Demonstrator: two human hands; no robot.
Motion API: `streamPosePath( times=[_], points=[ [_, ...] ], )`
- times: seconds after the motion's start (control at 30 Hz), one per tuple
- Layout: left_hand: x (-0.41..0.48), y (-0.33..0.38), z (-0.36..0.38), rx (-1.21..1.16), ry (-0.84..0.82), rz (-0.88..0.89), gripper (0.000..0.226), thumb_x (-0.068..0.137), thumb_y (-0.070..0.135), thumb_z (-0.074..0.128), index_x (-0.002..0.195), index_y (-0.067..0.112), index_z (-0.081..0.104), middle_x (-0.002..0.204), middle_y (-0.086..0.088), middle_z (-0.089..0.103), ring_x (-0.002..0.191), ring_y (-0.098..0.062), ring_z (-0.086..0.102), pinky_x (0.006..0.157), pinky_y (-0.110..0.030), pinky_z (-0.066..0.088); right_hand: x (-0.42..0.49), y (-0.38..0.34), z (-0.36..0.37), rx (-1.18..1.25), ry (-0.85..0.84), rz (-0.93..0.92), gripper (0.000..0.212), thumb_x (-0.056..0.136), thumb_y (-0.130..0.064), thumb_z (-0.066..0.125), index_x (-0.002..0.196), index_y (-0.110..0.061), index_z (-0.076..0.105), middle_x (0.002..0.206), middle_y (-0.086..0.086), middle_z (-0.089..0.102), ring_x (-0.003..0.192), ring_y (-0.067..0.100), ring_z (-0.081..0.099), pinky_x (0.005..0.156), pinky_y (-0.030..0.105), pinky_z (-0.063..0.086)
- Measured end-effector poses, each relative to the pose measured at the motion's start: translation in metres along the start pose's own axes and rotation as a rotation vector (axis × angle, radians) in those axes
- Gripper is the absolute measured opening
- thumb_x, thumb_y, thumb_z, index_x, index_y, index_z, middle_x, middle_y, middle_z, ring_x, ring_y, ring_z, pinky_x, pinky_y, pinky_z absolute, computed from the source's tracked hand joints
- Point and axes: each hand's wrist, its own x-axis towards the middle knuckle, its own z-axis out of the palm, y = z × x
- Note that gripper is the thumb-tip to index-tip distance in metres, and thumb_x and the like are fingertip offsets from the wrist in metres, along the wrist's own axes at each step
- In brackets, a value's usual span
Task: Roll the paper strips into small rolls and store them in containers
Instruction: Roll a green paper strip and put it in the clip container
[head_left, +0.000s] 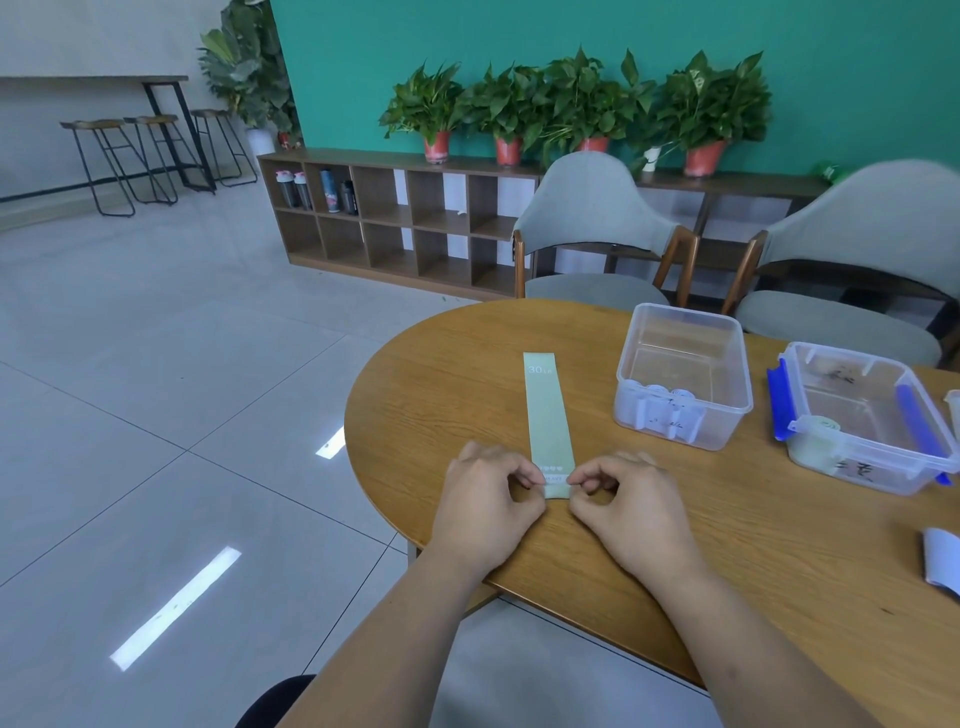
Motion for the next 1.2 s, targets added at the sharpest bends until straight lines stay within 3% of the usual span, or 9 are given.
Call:
streamPosePath(
  times=[0.2,0.37,0.53,0.87,1.2],
  points=[
    [-0.0009,0.0020,0.0009,0.051,0.016,0.022,0.005,0.084,0.036,0.073,0.088,0.036,0.076,0.086,0.022,0.065,0.102,-0.005,0.049,0.093,-0.035,0.045,-0.0005,0.0017,0.0020,-0.071,0.029,-0.009,0.012,0.073,-0.027,0.082,0.078,-0.036,0.077,0.073,-0.018,0.061,0.083,0.006,0.053,0.075,0.028,0.047],
    [-0.0011,0.0058,-0.0003,0.079,-0.022,0.013,0.021,0.074,0.038,0.066,0.093,0.036,0.076,0.087,0.022,0.061,0.102,-0.005,0.048,0.093,-0.033,0.044,-0.0014,0.0024,0.0041,-0.094,0.025,-0.017,0.009,0.073,-0.030,0.079,0.080,-0.036,0.078,0.075,-0.020,0.060,0.083,0.008,0.053,0.076,0.034,0.052],
    [-0.0001,0.0035,0.0010,0.072,-0.009,0.002,0.013,0.080,0.034,0.071,0.093,0.035,0.076,0.086,0.021,0.062,0.101,-0.005,0.048,0.092,-0.034,0.044,-0.0023,0.0038,0.0048,-0.133,0.015,-0.060,0.014,0.072,-0.030,0.079,0.085,-0.036,0.078,0.076,-0.020,0.058,0.082,0.009,0.054,0.075,0.038,0.053],
    [0.0002,0.0039,0.0004,0.065,-0.016,-0.018,0.007,0.082,0.035,0.073,0.089,0.036,0.075,0.084,0.022,0.062,0.102,-0.004,0.047,0.090,-0.031,0.039,-0.0002,0.0069,0.0042,-0.053,0.032,-0.047,0.011,0.070,-0.029,0.078,0.080,-0.034,0.078,0.074,-0.020,0.060,0.080,0.007,0.056,0.077,0.037,0.053],
    [0.0018,0.0039,-0.0003,0.034,0.005,-0.038,0.013,0.083,0.033,0.077,0.094,0.039,0.072,0.085,0.020,0.058,0.099,-0.005,0.046,0.091,-0.030,0.039,0.0020,0.0086,0.0047,-0.002,0.036,-0.013,0.022,0.075,-0.023,0.085,0.091,-0.038,0.080,0.083,-0.021,0.066,0.089,0.006,0.057,0.081,0.031,0.052]
  ],
)
